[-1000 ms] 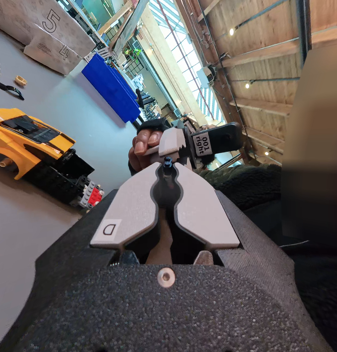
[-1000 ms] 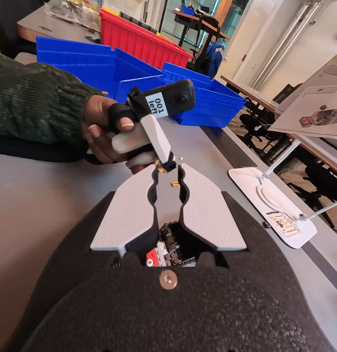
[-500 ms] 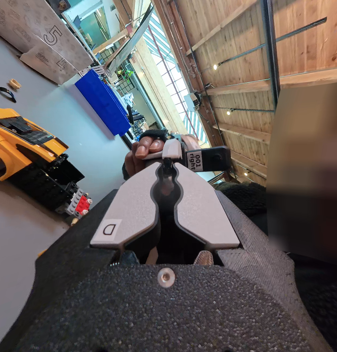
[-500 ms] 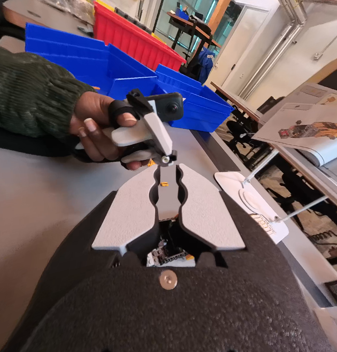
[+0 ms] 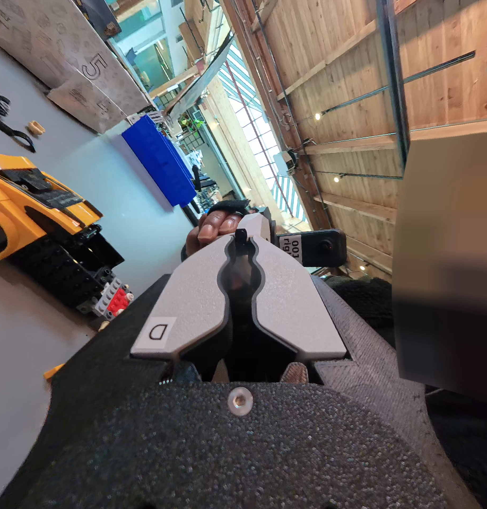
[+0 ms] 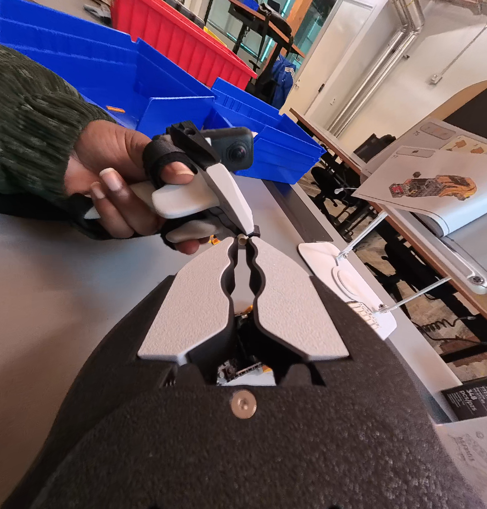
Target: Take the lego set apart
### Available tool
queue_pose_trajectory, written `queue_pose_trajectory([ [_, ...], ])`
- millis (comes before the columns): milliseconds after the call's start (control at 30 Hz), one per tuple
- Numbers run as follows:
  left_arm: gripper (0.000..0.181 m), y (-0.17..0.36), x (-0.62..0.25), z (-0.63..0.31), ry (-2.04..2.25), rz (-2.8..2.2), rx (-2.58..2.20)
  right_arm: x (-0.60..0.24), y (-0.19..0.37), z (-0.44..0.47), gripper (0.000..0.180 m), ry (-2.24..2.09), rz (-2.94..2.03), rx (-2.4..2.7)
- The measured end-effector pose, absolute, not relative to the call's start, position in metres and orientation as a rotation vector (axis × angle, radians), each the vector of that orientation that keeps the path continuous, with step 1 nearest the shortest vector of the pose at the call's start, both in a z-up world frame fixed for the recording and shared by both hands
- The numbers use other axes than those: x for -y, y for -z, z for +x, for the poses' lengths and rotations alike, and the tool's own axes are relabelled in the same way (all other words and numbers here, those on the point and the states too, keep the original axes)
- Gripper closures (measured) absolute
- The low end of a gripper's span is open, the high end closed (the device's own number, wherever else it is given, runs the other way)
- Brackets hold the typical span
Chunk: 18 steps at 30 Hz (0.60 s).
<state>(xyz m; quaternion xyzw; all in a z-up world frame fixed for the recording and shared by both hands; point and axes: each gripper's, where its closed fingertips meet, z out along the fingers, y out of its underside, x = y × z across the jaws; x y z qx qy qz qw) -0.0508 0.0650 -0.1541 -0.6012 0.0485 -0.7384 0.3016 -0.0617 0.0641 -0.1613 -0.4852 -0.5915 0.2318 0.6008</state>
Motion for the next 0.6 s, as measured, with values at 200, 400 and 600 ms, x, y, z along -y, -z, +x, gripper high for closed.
queue_pose_trajectory([
  [200,0.173,0.147,-0.091,-0.097,1.738,-1.549,-0.001,-0.051,0.165,-0.064,0.175,-0.569,-1.086,1.414],
  [400,0.173,0.163,-0.088,-0.096,1.247,-1.784,-0.377,-0.06,0.198,-0.067,0.174,-0.623,-1.256,1.494],
  [600,0.173,0.18,-0.074,-0.092,1.177,-1.906,-0.583,-0.06,0.221,-0.074,0.17,-0.535,-1.31,1.572],
])
